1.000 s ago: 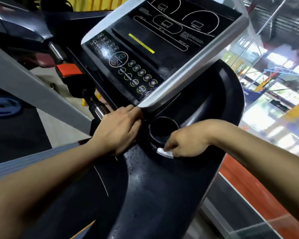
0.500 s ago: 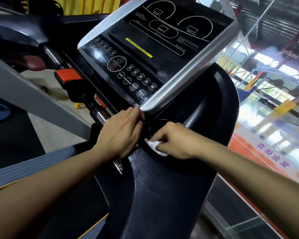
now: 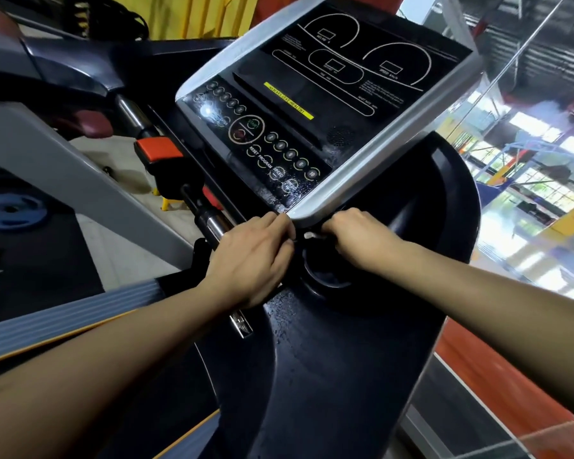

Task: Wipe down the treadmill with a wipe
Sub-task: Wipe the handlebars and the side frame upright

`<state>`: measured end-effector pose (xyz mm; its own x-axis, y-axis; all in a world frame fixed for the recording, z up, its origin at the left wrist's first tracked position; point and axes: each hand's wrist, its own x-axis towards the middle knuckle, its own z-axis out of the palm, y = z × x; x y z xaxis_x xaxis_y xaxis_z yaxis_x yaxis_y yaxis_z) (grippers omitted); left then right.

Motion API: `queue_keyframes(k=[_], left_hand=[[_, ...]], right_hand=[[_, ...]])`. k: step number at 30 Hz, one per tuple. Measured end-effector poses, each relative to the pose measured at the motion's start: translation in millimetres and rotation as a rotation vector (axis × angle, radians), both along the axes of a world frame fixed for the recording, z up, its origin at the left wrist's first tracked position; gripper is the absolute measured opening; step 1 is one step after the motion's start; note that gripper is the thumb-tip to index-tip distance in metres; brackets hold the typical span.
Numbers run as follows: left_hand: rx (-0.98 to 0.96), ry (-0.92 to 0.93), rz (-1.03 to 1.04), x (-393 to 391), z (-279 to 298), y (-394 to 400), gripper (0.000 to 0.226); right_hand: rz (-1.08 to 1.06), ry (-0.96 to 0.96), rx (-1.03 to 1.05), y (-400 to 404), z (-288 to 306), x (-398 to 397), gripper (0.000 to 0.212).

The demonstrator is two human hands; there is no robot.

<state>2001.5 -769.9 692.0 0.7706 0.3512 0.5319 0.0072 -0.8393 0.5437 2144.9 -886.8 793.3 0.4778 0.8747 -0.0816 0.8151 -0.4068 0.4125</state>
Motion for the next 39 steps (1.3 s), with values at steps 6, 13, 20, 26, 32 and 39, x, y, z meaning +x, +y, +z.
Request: queue_keyframes(k=[6, 13, 20, 26, 32, 39], left_hand=[[0.008, 0.008, 0.006, 1, 0, 0, 0.035], [-0.001, 0.023, 0.004, 0, 2, 0, 0.037], [-0.006, 0.019, 0.004, 0, 2, 0, 0.036], [0.012, 0.033, 0.015, 2, 1, 1, 0.041], [0.031, 0.042, 0.025, 4, 0, 1, 0.041], [0.057, 0.057, 0.05, 7, -1, 0, 0.044]], right_hand=[[0.489, 0.086, -0.111, -7, -11, -5, 0.031], [0.564, 0.228, -0.205, -16, -5, -14, 0.021], [0.269, 0.277, -0.224, -42, 27, 0, 0.026], [0.098, 0.151, 0.181, -21, 25, 17, 0.03], [-0.103, 0.191, 0.013, -31, 1, 0, 0.02], [-0.257, 0.164, -0.151, -4, -32, -8, 0.028]])
